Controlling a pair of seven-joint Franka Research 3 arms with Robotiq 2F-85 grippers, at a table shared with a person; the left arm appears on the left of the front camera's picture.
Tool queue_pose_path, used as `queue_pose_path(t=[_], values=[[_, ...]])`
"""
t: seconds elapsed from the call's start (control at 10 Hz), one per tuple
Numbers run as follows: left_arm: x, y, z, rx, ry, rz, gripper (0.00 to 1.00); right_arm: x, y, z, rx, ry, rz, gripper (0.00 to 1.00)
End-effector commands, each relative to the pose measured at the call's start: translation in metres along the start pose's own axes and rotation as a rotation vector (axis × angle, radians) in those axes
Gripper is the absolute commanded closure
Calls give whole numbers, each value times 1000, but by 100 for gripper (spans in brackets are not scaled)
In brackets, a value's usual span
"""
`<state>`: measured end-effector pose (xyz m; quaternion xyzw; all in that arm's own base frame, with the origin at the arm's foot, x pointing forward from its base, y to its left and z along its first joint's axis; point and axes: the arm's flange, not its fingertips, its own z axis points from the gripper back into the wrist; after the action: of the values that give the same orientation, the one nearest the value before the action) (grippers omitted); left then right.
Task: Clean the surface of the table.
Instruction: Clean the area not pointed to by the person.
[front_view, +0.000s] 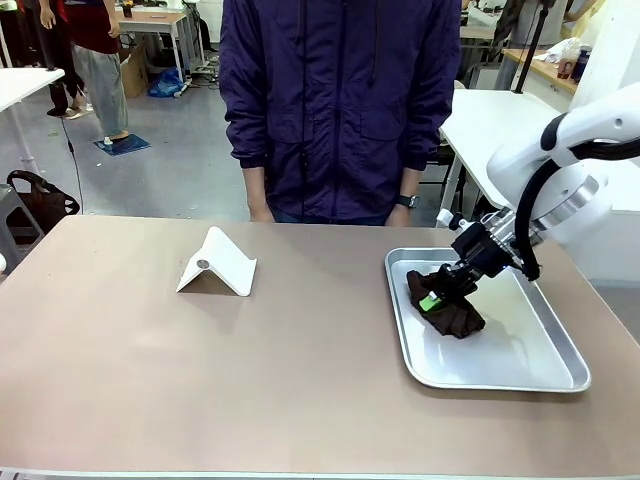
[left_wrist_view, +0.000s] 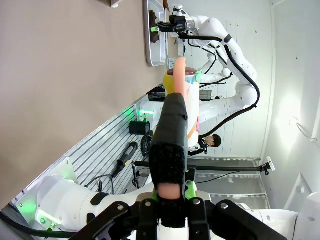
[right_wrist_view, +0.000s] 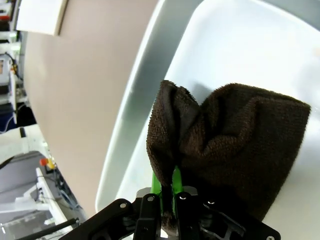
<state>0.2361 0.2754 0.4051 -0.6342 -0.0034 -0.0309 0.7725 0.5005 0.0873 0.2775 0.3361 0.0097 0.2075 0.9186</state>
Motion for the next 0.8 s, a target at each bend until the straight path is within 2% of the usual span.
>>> queue_pose_path(t=[0.0,0.4,0.7], values=[[1,-6,-1,-11,-13,10,82,-11,-12,17,-57,-9,-60,91],[1,-6,-1,-11,-13,10,82,-28,-38,38,-81,-69,-161,91],[1,-6,-1,-11,-13,10,82,-47,-54,62,-75,-150,-221,91]])
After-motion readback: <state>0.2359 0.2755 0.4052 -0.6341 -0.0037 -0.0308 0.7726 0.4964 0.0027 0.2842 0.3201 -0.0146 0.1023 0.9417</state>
